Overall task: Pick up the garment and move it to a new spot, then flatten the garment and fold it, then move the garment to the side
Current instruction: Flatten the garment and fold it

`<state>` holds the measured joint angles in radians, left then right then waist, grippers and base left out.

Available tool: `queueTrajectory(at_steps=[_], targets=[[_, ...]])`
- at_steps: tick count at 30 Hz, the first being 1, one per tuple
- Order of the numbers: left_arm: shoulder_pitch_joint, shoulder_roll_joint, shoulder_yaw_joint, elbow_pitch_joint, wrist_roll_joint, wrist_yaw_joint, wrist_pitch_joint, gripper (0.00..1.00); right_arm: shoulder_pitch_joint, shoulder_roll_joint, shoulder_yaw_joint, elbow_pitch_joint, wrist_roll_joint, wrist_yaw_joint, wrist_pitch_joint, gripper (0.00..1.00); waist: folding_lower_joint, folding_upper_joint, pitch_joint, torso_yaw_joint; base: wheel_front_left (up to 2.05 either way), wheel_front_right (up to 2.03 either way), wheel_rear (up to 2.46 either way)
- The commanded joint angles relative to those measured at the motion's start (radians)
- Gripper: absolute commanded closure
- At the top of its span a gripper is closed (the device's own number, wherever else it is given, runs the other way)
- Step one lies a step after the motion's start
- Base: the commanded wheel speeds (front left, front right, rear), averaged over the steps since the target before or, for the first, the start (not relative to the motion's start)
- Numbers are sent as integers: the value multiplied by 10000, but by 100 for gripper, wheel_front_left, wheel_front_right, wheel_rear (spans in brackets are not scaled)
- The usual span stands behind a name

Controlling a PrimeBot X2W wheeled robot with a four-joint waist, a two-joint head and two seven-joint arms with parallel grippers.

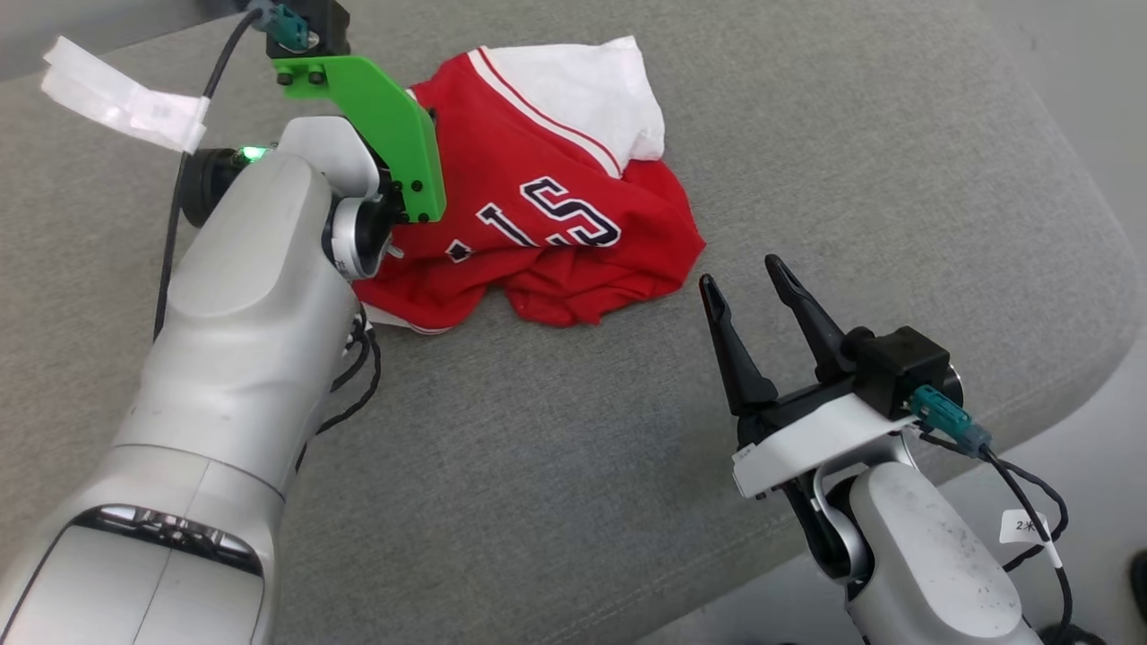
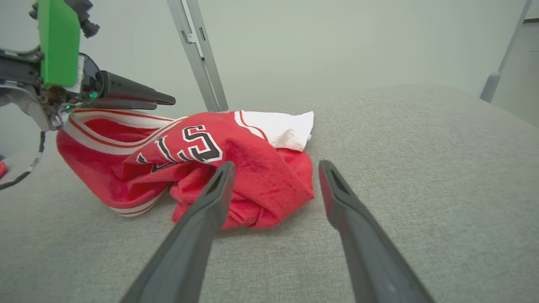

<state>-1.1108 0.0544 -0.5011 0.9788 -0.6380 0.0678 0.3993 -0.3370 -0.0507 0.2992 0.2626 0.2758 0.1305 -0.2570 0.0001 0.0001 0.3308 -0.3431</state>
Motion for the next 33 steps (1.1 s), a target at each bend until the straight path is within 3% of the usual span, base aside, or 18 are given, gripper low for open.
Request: queueTrajectory(at_steps=[1, 9, 10, 11, 12, 23, 28, 33], targets=[[-300, 146, 63, 177, -167, 71, 124, 0, -113, 8, 35, 51, 75, 5, -76, 0, -1, -1, 813, -953, 0, 0, 0], [-354, 150, -77, 1199, -239, 3, 951, 0, -64, 7, -79, -15, 105, 5, -91, 0, -1, -1, 838, -1017, 0, 0, 0], [-347, 131, -158, 1224, -193, -69, 932, 43, -41, 5, -86, -41, 88, 5, -90, 0, -1, -1, 816, -984, 0, 0, 0], [-338, 106, -201, 1191, -174, -174, 762, 96, -30, 10, -80, -65, 65, 5, -91, 0, -1, -1, 779, -934, 0, 0, 0], [-307, 90, -233, 1143, -189, -295, 615, 100, -24, 5, -91, -81, 50, 5, -92, 0, -1, -1, 745, -888, 0, 0, 0], [-1216, -28, -598, -900, -370, -1682, -4361, 100, 145, -2, -201, 131, -191, 3, -88, 0, -1, -1, -65, -122, 0, 0, 0], [-1591, -27, -1530, -2492, -1394, -1904, -5716, 100, 270, -5, -396, 332, -331, 3, -87, 0, -1, -1, -562, 192, 0, 0, 0], [-1741, -18, -2205, -3616, -2103, -1829, -6443, 100, 454, -5, -812, 297, -443, 5, -88, 0, -1, -1, -862, 743, 0, 0, 0]])
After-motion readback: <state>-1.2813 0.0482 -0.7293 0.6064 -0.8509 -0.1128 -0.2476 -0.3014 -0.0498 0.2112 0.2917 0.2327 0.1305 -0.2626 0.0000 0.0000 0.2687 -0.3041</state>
